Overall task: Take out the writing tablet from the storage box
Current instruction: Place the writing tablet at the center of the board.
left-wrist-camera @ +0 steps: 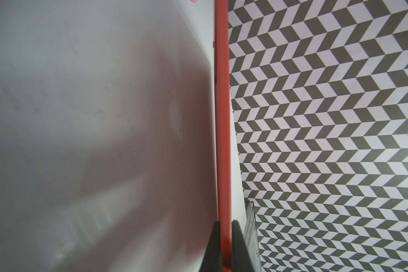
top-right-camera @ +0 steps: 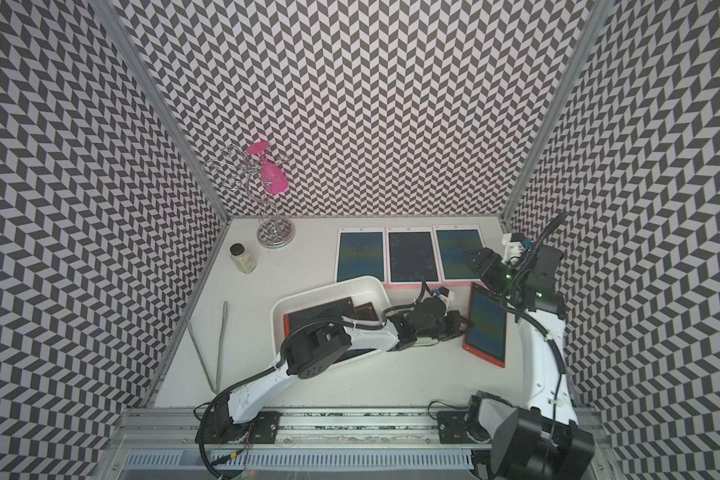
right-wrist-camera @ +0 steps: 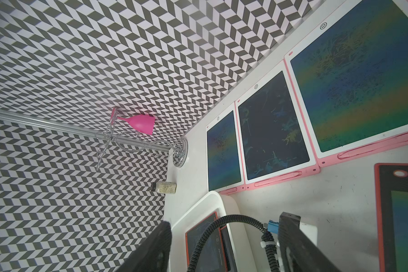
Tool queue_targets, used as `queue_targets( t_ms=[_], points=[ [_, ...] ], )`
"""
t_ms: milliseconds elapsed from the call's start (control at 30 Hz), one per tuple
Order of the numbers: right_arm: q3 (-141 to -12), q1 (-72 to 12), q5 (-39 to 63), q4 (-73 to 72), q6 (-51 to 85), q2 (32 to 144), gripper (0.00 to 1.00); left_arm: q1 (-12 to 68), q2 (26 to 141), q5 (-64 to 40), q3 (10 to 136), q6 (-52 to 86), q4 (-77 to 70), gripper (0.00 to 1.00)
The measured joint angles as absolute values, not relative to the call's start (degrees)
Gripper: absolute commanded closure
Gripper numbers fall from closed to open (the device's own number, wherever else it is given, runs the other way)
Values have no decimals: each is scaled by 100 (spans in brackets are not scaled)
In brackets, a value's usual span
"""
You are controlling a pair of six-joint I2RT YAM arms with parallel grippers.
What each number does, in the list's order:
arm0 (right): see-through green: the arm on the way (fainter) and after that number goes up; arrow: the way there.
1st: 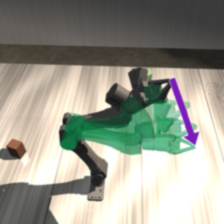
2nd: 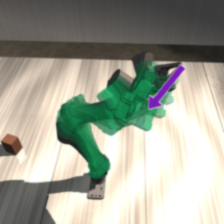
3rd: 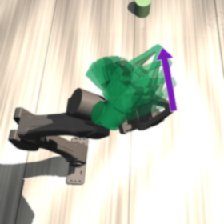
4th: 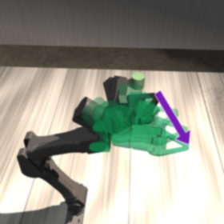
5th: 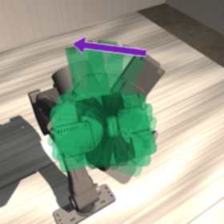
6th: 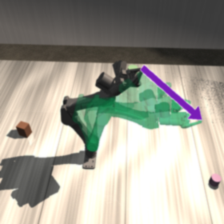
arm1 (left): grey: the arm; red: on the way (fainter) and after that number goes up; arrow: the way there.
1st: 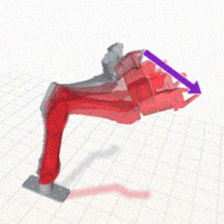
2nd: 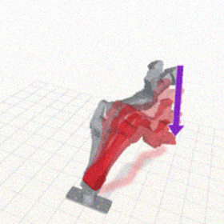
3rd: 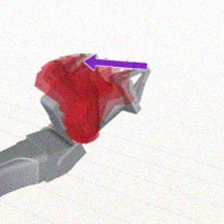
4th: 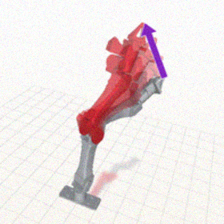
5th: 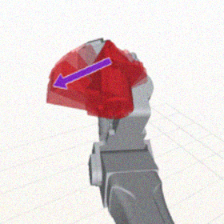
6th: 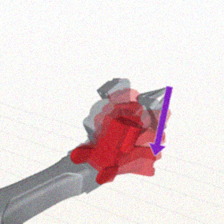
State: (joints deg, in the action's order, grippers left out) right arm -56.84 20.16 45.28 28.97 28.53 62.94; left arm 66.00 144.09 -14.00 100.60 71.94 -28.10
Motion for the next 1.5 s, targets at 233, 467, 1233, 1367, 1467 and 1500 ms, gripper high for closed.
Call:
queue_targets(
  t_ms=[233, 467, 1233, 1367, 1467, 1500],
  points=[
    [-5599, 2016, 4519, 2895, 2845, 6294, 28, 6525, 14575, -1481, 9977, 7347, -2995, 100],
    [-5511, 2016, 4475, 2899, 2799, 6296, 27, 6447, 14440, -1404, 9386, 7494, -3389, 100],
    [-5483, 2016, 4414, 2958, 2698, 6307, 23, 6490, 13965, -819, 9362, 7631, -2080, 75],
    [-5450, 2016, 4407, 2958, 2698, 6307, 20, 6490, 14105, -825, 9653, 7594, -1678, 73],
    [-5415, 2016, 4338, 2961, 2696, 6307, 20, 6490, 14136, -829, 9845, 7548, -1396, 72],
    [-5411, 2016, 4285, 2967, 2681, 6307, 19, 6490, 14156, -829, 9907, 7531, -1321, 71]
  ],
)
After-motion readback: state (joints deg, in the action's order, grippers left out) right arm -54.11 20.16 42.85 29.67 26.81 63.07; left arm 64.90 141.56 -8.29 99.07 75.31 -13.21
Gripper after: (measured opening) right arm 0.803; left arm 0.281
